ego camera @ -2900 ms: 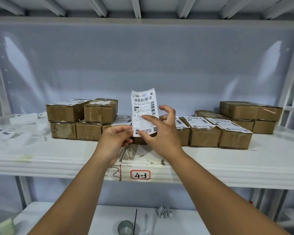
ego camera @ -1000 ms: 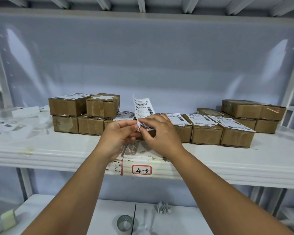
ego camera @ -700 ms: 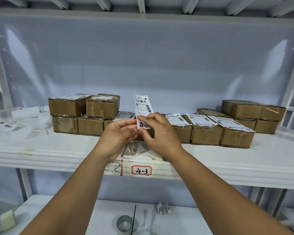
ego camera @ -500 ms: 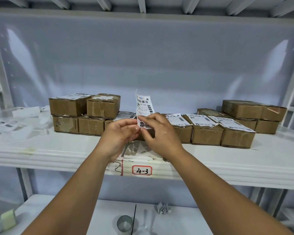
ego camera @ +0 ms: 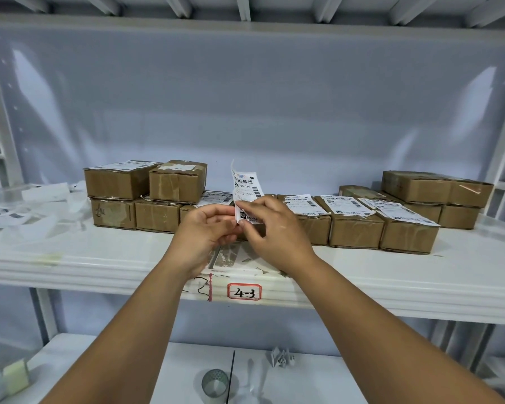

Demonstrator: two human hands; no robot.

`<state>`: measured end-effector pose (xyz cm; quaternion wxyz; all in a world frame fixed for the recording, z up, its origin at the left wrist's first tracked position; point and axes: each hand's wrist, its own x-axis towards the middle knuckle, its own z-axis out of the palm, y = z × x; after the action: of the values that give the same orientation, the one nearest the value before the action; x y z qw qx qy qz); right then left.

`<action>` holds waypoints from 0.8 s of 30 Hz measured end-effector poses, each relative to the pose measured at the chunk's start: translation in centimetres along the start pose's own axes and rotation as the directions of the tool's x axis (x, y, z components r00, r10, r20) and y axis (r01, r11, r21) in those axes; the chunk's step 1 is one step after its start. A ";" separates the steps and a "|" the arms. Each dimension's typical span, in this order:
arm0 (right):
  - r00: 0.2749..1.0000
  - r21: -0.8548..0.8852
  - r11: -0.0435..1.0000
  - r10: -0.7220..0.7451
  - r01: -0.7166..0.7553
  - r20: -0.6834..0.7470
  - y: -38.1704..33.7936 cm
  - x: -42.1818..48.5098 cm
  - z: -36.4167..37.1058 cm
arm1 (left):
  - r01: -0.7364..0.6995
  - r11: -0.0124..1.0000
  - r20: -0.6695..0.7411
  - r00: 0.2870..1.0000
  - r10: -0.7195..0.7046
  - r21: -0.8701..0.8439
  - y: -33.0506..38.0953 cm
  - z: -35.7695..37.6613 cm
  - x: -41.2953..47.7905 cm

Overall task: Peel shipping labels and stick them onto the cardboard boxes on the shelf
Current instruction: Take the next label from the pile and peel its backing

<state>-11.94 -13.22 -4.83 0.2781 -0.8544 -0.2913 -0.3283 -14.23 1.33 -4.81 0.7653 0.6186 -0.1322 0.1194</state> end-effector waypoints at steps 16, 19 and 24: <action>0.995 -0.056 0.996 -0.077 0.073 -0.064 -0.1 -0.1 0.0 | -0.040 0.999 -0.049 0.998 0.041 0.031 -0.4 -0.3 0.5; 0.995 -0.068 0.995 -0.079 0.075 -0.053 -0.1 0.0 0.0 | -0.043 0.998 -0.062 0.997 0.045 0.035 -0.6 -0.5 0.7; 0.992 -0.066 0.995 -0.082 0.076 -0.096 0.0 0.0 0.2 | -0.062 0.997 -0.032 0.997 0.064 0.047 -0.9 -0.7 0.8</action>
<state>-11.80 -13.09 -4.94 0.2523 -0.8330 -0.3005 -0.3899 -13.11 1.82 -5.43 0.7487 0.6295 -0.1359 0.1569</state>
